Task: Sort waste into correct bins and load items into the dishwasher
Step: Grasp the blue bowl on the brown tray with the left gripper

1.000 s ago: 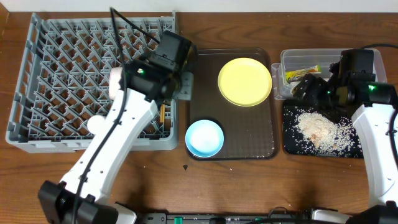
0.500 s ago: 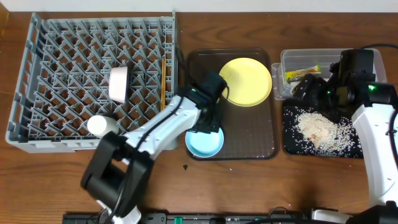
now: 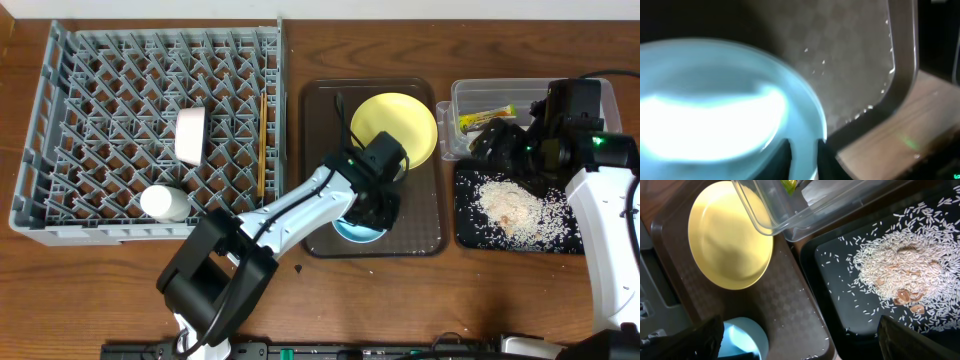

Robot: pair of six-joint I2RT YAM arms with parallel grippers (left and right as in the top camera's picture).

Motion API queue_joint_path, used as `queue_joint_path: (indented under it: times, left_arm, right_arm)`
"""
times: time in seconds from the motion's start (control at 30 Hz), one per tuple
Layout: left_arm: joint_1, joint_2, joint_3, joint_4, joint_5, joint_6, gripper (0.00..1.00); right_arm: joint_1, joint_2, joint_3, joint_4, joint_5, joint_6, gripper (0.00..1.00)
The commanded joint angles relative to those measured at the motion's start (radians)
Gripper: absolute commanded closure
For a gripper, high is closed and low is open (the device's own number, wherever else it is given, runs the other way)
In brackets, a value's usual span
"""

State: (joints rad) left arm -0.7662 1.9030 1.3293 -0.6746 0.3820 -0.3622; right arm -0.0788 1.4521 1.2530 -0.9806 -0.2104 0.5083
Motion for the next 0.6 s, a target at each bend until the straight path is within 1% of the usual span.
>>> queue_joint_path:
  times: [0.0, 0.07, 0.13, 0.17, 0.33, 0.47, 0.5, 0.57]
  left_arm:
    - [0.038, -0.06, 0.053, -0.07, -0.076, -0.006, 0.6]
    - [0.068, -0.08, 0.053, -0.119, -0.167, -0.006, 0.49]
    - [0.098, -0.082, 0.053, -0.153, -0.217, -0.006, 0.44]
    - [0.111, -0.08, 0.051, -0.16, -0.227, -0.006, 0.44]
    - [0.186, -0.03, -0.024, -0.138, -0.224, -0.005, 0.44]
    - [0.186, 0.027, -0.057, -0.076, -0.115, 0.061, 0.46]
    - [0.182, 0.043, -0.058, -0.066, -0.082, 0.075, 0.48]
    - [0.175, 0.069, -0.058, -0.058, -0.064, 0.076, 0.55]
  right_arm:
    - [0.009, -0.001, 0.0, -0.005, 0.0, 0.0, 0.04]
    - [0.009, -0.001, 0.0, -0.005, 0.0, 0.0, 0.04]
    - [0.009, -0.001, 0.0, -0.004, 0.0, 0.0, 0.04]
    - [0.009, -0.001, 0.0, -0.004, 0.0, 0.0, 0.04]
    - [0.009, -0.001, 0.0, -0.004, 0.0, 0.0, 0.04]
    - [0.009, -0.001, 0.0, -0.003, 0.0, 0.0, 0.04]
    - [0.009, -0.001, 0.0, -0.003, 0.0, 0.0, 0.04]
    - [0.009, -0.001, 0.0, -0.003, 0.0, 0.0, 0.04]
